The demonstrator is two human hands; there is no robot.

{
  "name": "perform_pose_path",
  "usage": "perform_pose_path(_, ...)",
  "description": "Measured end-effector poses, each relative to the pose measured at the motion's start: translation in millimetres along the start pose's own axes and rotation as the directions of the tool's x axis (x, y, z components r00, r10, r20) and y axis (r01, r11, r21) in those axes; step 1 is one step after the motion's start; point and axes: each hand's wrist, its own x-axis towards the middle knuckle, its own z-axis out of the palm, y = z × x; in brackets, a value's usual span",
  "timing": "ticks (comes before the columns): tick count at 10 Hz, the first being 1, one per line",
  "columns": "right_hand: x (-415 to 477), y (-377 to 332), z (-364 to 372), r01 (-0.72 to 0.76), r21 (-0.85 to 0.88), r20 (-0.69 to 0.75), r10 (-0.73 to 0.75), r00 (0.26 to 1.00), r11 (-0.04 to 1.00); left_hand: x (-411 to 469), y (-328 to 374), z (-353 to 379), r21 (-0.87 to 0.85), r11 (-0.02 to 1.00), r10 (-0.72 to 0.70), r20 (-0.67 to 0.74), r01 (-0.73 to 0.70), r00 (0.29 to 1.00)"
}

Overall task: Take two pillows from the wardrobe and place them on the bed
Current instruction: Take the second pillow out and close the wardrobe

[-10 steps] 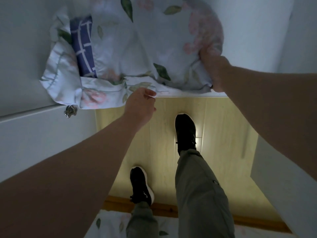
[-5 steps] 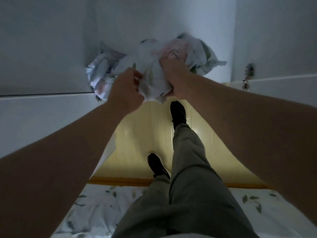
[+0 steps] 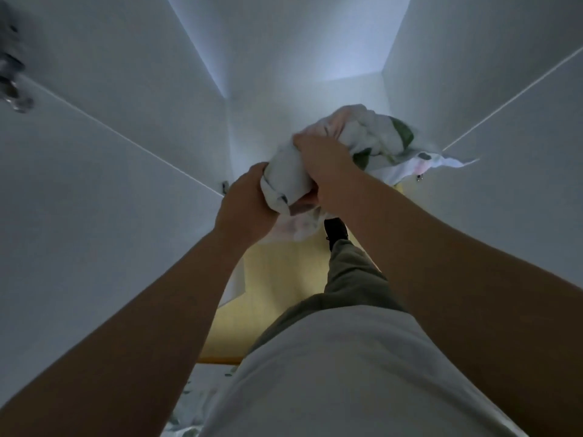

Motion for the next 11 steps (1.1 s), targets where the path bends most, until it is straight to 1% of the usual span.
perform_pose_path(1, -52, -9, -2, 0.058, 0.045, -0.027, -0.057, 0.998, 0.997, -37, 13, -26, 0.097, 0.993, 0.072, -0.106, -0.062, 0.992)
perform_pose_path(2, -75, -12, -6, 0.199, -0.052, -0.103, -0.204, 0.974, 0.979, -69, 25, -50, 0.135, 0.987, 0.114, -0.155, -0.093, 0.981)
perform_pose_path(3, -103, -17, -6, 0.332, -0.155, -0.143, -0.353, 0.925, 0.931, -100, 38, -75, 0.087, 0.993, 0.089, -0.132, -0.078, 0.987)
perform_pose_path(4, -123, -21, -3, 0.393, -0.256, -0.1, -0.429, 0.898, 0.883, -130, 50, -96, -0.001, 1.0, -0.006, -0.061, 0.006, 0.998)
perform_pose_path(5, -141, -32, 3, 0.461, -0.41, 0.046, -0.487, 0.872, 0.787, -157, 59, -107, -0.116, 0.987, -0.11, -0.014, 0.108, 0.994)
perform_pose_path(6, -156, -49, 4, 0.55, -0.52, 0.185, -0.543, 0.819, 0.653, -175, 72, -120, -0.346, 0.91, -0.233, 0.03, 0.229, 0.972)
perform_pose_path(7, -176, -64, -1, 0.63, -0.54, 0.268, -0.595, 0.757, 0.558, -197, 78, -136, -0.623, 0.723, -0.294, 0.116, 0.3, 0.949)
perform_pose_path(8, -186, -74, 0, 0.692, -0.536, 0.325, -0.638, 0.698, 0.484, -215, 75, -144, -0.755, 0.597, -0.332, 0.073, 0.27, 0.941)
perform_pose_path(9, -198, -76, 3, 0.754, -0.515, 0.403, -0.662, 0.632, 0.407, -235, 75, -149, -0.758, 0.608, -0.515, -0.15, 0.237, 0.844)
perform_pose_path(10, -208, -77, 5, 0.791, -0.533, 0.47, -0.672, 0.572, 0.301, -259, 70, -156, -0.495, 0.781, -0.624, -0.59, 0.38, 0.513)
perform_pose_path(11, -213, -76, 7, 0.808, -0.551, 0.521, -0.671, 0.528, 0.209, -282, 69, -161, -0.173, 0.709, -0.367, -0.919, 0.684, 0.147)
